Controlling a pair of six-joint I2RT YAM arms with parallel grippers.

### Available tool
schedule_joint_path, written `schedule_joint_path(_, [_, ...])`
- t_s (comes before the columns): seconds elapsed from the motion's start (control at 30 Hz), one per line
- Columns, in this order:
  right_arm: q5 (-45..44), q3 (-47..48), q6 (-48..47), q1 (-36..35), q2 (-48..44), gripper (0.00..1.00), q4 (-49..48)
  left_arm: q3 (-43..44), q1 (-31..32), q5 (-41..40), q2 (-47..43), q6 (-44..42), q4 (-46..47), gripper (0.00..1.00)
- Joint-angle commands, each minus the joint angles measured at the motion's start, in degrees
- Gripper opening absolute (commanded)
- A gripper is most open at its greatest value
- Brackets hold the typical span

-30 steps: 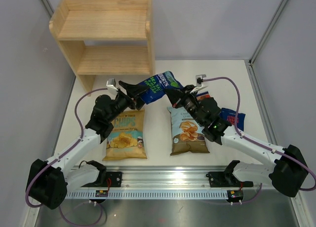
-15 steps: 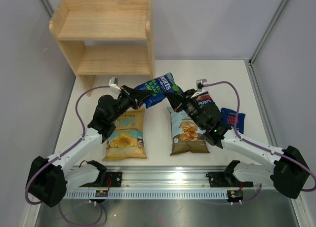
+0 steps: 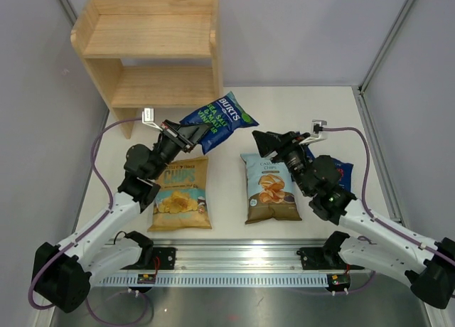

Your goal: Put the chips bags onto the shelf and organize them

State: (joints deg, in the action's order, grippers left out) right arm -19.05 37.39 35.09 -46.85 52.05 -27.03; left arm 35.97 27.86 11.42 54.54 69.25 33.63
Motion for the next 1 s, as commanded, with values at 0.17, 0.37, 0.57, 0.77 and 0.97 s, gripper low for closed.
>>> schedule_joint_path(0.17, [-4.51,7.08,1.91,-0.35,-6.96,0.76,16.11,9.02,-1.75,5.01,-0.67,-8.16,4.81,0.03])
schedule_joint_path(0.37, [-6.26,11.65,-0.64,-0.35,-10.12,0.76,26.58,22.73,-9.21,5.2,-1.19,-11.42,-8.02,0.0])
schedule_joint_path(0.57, [-9.42,10.87,-2.13,-0.35,-14.43,0.76,30.36,35.03,-19.14,1.69,2.48,-9.14,-20.85,0.0])
schedule_joint_path(0.77, [-10.13,11.13,-2.92,-0.35,-16.98,0.76,32.74,49.1,-26.27,-5.07,11.27,-9.05,-28.69,0.01])
schedule_joint_path(0.97, [-10.92,10.51,-3.27,-0.35,-20.32,0.76,33.44,59.73,-30.93,-9.4,22.08,-8.17,-32.39,0.02])
